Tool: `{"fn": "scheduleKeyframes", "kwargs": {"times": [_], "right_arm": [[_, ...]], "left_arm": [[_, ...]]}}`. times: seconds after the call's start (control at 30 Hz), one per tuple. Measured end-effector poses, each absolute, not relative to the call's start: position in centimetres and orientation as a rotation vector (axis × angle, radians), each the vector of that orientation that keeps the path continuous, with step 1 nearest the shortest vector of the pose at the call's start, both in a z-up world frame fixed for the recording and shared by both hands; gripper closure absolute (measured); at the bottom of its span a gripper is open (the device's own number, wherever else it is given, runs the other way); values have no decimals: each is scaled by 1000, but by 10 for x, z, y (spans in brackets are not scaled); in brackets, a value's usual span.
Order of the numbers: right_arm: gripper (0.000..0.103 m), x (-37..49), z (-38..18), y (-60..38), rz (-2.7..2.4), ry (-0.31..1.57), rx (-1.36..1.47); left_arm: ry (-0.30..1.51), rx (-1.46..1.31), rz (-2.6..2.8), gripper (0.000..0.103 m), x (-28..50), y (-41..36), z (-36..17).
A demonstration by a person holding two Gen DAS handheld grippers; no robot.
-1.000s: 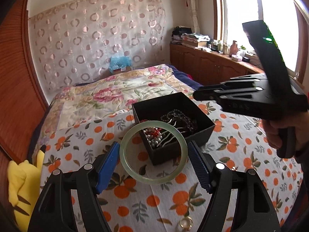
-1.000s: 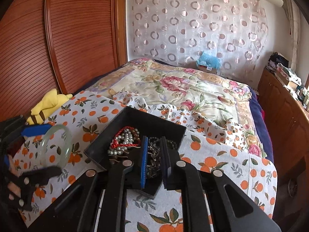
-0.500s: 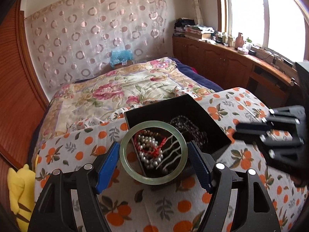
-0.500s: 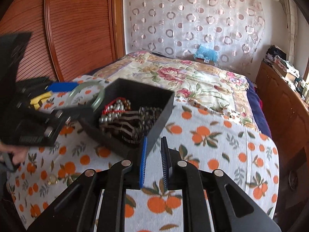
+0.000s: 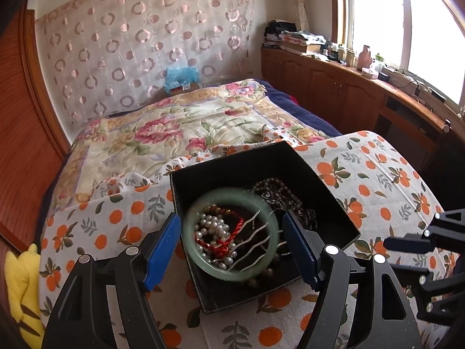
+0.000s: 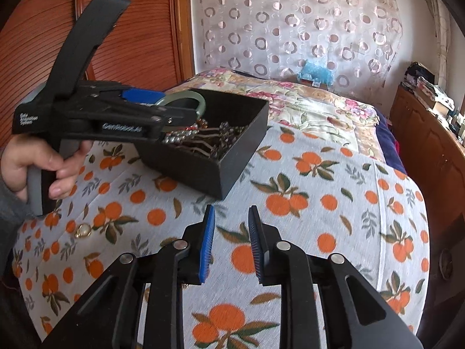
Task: Organize jewelry
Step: 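Return left tool to the gold ring and grasp it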
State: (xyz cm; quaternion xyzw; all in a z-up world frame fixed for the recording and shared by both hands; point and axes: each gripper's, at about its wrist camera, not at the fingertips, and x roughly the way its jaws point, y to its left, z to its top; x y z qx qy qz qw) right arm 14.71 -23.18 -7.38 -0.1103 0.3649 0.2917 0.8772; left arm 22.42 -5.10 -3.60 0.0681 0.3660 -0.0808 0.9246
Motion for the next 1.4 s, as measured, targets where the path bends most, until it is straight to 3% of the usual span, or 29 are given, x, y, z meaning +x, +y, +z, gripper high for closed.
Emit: {"fn": "scheduleKeyframes", "kwargs": {"times": [0.2, 0.27, 0.3, 0.67, 0.8, 0.9, 1.33, 1.4], "right_arm": [[76, 132, -80, -232, 629, 771, -231], [63, 124, -81, -231, 641, 768, -231], [62, 121, -82, -231, 644, 769, -232], [62, 108, -101, -220, 673, 823, -308], [72, 106, -103, -217, 669, 823, -338], [87, 104, -103, -215, 673, 819, -354], [87, 101, -93, -218, 670, 789, -326], [87, 100, -91, -217, 671, 785, -328]], "left_arm": [[729, 148, -180, 29, 206, -52, -26], [721, 141, -193, 29, 196, -52, -23], [717, 134, -200, 29, 189, -50, -22], [736, 102, -247, 29, 137, -35, -34], [747, 83, -252, 29, 123, -29, -41], [763, 66, -258, 29, 111, -23, -49], [833, 65, -315, 38, 61, -16, -74], [847, 78, -335, 47, 58, -20, -79]]}}
